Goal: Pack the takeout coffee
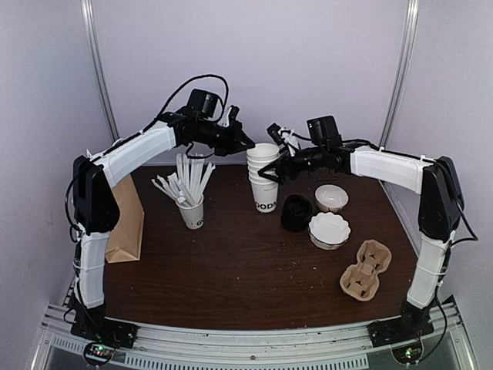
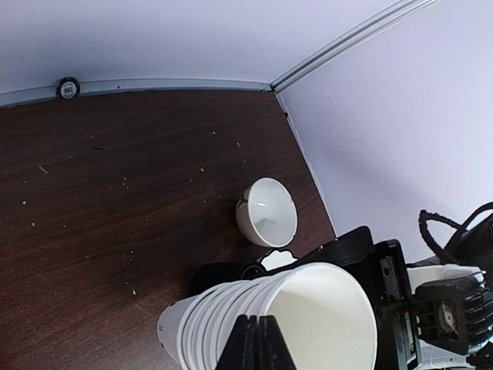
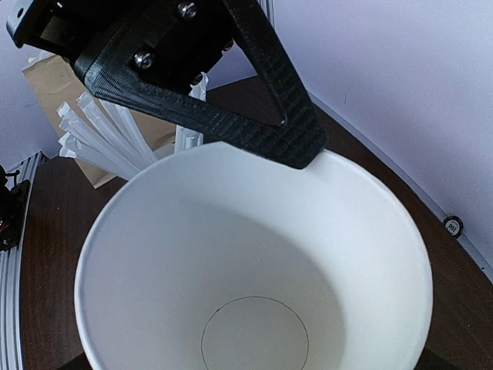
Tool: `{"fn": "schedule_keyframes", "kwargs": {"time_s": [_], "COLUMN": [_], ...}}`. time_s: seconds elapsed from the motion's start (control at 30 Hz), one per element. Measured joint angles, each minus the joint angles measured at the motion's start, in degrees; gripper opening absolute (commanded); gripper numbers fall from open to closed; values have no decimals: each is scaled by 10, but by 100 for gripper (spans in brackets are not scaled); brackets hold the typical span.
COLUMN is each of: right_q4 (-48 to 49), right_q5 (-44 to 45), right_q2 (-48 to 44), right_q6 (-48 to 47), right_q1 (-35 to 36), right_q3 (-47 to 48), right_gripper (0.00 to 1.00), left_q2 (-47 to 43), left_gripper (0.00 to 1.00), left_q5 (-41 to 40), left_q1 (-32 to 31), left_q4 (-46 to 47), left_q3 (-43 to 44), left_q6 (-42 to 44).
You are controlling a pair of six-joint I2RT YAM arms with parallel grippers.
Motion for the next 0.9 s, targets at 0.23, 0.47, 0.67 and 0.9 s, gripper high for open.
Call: {"fn": "schedule_keyframes", "kwargs": {"time_s": [0.23,0.47,0.67,0.9], "right_q4": [18,42,61,68], "right_q5": [11,10,2,-13], "right_q2": [9,9,9,10], "right_q6": [-5,-50,-96,-36], "right_q1": [2,11,11,10], "right_q3": [-5,-21,-33,-34], "right_gripper": [73,77,77,77], "left_q2": [-4,-24,-32,-32], "left_gripper": [0,0,0,40], "left_q5": [-18,-30,-9,3], "left_q1": [0,1,8,14], "left_q4": [-19,-61,-79,-79], "left_q3": [1,-1,-3,-5], "left_q6": [9,23,22,24]}}
